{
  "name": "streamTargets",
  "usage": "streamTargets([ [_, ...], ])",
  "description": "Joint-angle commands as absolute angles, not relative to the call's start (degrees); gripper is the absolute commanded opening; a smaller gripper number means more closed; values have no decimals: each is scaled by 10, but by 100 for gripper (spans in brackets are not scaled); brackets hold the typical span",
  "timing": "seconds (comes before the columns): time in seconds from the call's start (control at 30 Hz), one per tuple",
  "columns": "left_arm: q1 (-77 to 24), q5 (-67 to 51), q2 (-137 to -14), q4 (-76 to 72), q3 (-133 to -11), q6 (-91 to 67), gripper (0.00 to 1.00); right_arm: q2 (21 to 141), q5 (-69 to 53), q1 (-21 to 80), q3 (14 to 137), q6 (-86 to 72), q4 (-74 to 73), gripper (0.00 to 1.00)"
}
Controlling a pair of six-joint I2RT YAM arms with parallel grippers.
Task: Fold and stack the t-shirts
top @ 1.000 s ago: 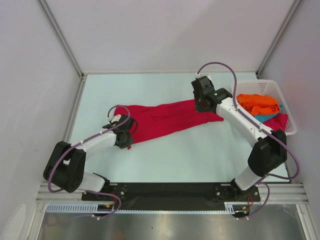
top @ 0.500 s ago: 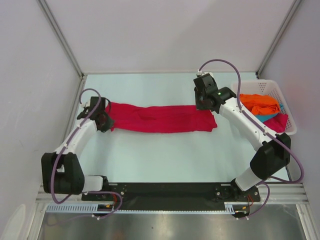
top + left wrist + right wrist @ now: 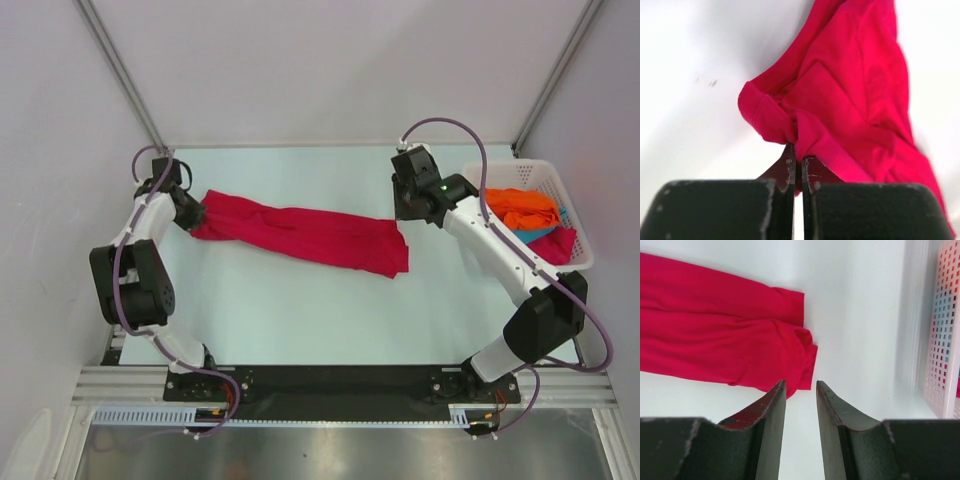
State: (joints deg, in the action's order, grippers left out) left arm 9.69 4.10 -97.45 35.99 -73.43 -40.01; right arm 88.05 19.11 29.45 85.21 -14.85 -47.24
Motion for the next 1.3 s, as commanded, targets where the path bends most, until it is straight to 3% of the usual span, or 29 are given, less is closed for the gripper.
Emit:
streamTargets([
  [0.0, 116, 15, -1005, 362, -806, -392, 0, 878, 186, 291, 878, -142, -472, 36],
  [0.47, 158, 19, -1114, 399, -941, -385, 1, 896, 178, 286, 876, -142, -468, 36],
  [0.57, 158, -21, -1114, 399, -947, -374, 13, 897, 171, 282, 868, -142, -462, 36],
  [0.6, 158, -26, -1109, 398, -947, -369, 43, 900, 169, 281, 867, -143, -461, 37],
  [0.73, 156, -16, -1085, 399, -933, -366, 85, 914, 154, 280, 867, -146, -449, 37],
  [1.07, 156, -4, -998, 410, -912, -367, 91, 1001, 98, 284, 943, -160, -435, 38],
  [1.27, 152, -12, -1005, 408, -918, -359, 91, 1039, 94, 296, 987, -161, -445, 38],
])
